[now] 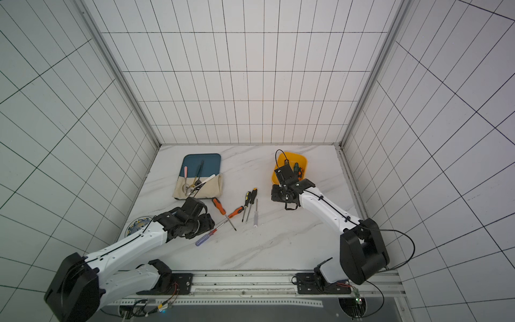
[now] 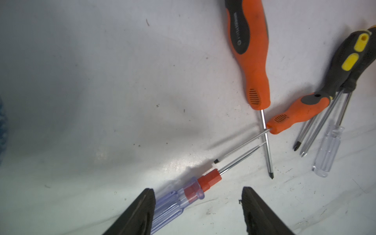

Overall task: Put the screwdriver on the desktop into the storage box
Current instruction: Pick up the screwdriver from the center of the board.

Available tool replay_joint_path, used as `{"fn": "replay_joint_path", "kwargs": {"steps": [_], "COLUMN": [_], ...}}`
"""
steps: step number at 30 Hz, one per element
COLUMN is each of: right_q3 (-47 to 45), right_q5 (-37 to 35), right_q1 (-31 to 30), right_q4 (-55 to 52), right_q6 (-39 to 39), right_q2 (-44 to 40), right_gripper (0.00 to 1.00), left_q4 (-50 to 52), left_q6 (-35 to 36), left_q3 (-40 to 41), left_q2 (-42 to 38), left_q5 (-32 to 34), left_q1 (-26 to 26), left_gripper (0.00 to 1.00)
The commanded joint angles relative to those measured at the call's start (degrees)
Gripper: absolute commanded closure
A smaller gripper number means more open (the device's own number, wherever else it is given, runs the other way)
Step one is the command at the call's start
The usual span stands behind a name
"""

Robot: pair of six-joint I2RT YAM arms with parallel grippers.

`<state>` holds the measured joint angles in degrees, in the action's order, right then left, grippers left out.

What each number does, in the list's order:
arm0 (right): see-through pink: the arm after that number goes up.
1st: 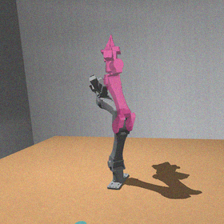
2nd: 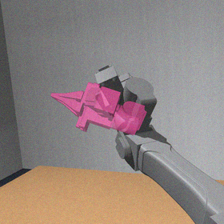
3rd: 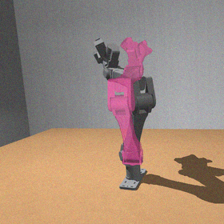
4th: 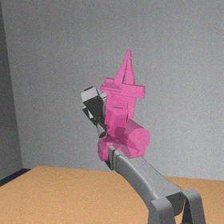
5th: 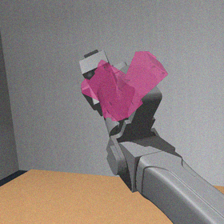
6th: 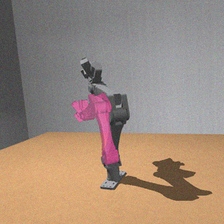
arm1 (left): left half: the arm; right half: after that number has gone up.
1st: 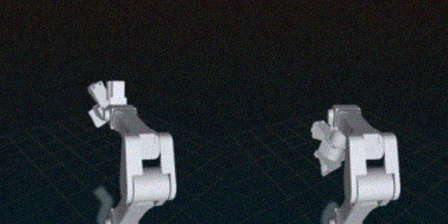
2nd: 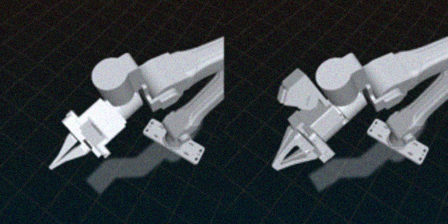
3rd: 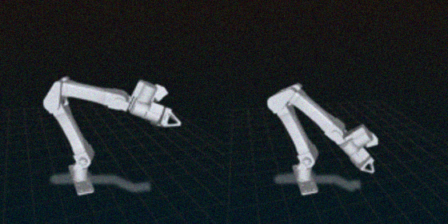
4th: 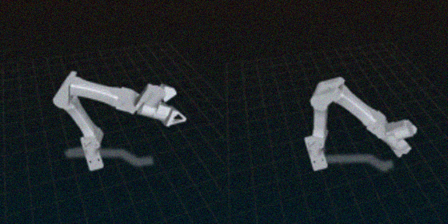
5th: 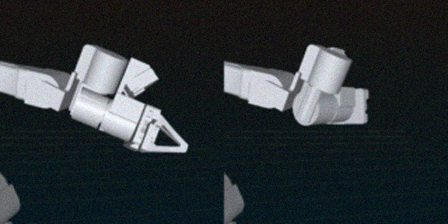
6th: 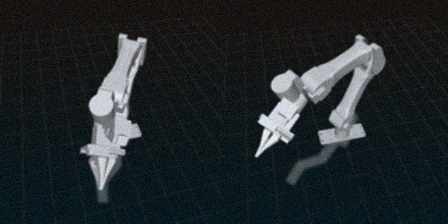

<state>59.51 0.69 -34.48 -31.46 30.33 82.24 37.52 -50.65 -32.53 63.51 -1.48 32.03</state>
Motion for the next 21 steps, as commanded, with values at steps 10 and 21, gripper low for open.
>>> {"fn": "replay_joint_path", "kwargs": {"steps": [10,21], "right_q3": [-4.9,-4.9], "right_q5": [0.1,-0.8], "right_q1": [-2.6,-4.7], "right_q4": [2.7,3.2], "right_q6": [2.3,2.8], "right_q2": [-0.4,1.7], "right_gripper": [0.64,0.64], "left_q4": [-0.8,0.1], "left_q6": [-2.3,-2.0], "left_q3": [5.4,7.8], "left_q2": [-2.9,-4.9], "left_q5": [0.4,1.0], "left_q1": [2.2,5.7], "left_gripper": [0.25,0.25]}}
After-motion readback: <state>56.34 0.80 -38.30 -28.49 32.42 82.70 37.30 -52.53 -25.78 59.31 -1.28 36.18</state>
